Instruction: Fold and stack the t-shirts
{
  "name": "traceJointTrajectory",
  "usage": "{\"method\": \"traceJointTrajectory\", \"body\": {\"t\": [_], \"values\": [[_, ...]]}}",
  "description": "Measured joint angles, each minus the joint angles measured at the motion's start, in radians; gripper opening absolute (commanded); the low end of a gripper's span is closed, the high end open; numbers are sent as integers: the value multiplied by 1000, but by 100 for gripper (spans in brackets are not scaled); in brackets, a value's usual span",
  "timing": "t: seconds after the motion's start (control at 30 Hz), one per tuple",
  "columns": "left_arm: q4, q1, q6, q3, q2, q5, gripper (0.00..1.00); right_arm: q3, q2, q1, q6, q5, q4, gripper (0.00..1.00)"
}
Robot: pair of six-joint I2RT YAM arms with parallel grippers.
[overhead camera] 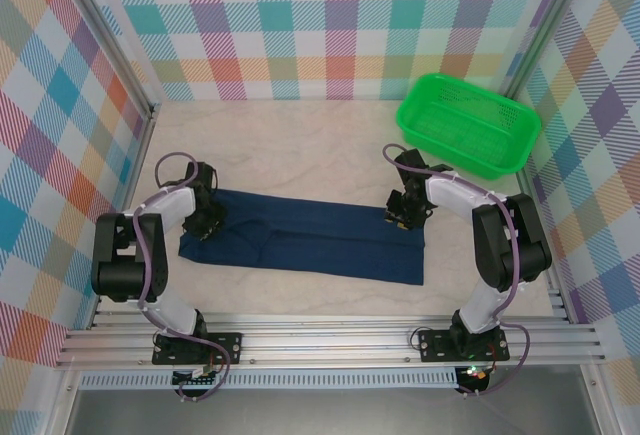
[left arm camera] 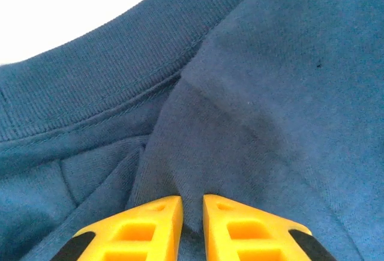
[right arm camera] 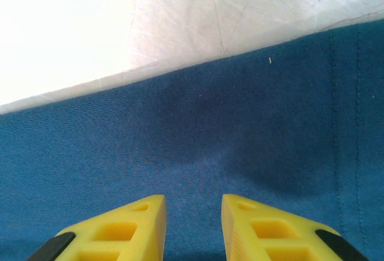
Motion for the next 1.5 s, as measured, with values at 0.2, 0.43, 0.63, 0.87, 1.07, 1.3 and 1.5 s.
{"method": "traceJointTrajectory", "body": {"t": [0.2,0.43,0.63,0.87,1.07,1.3,1.5], "values": [[-31,0,34,4,-17,-42,24,0,0,0,0,0,-1,30],[-129,-35,12,92,-180,-100,28,0,0,0,-2,1,0,30],[-69,-115,-106,112,-155,-39,23,6,12,0,-27,0,2,30],[19,-134,-158,79,27,15,18,10,30,0,-43,1,8,30],[41,-134,-148,-21,-18,16,22,10,30,0,-43,1,8,30],[-71,-146,-143,20,-150,-61,36,23,34,-4,-84,8,7,30],[-89,-173,-261,-23,-246,-34,35,27,76,-15,-117,13,2,30]]}}
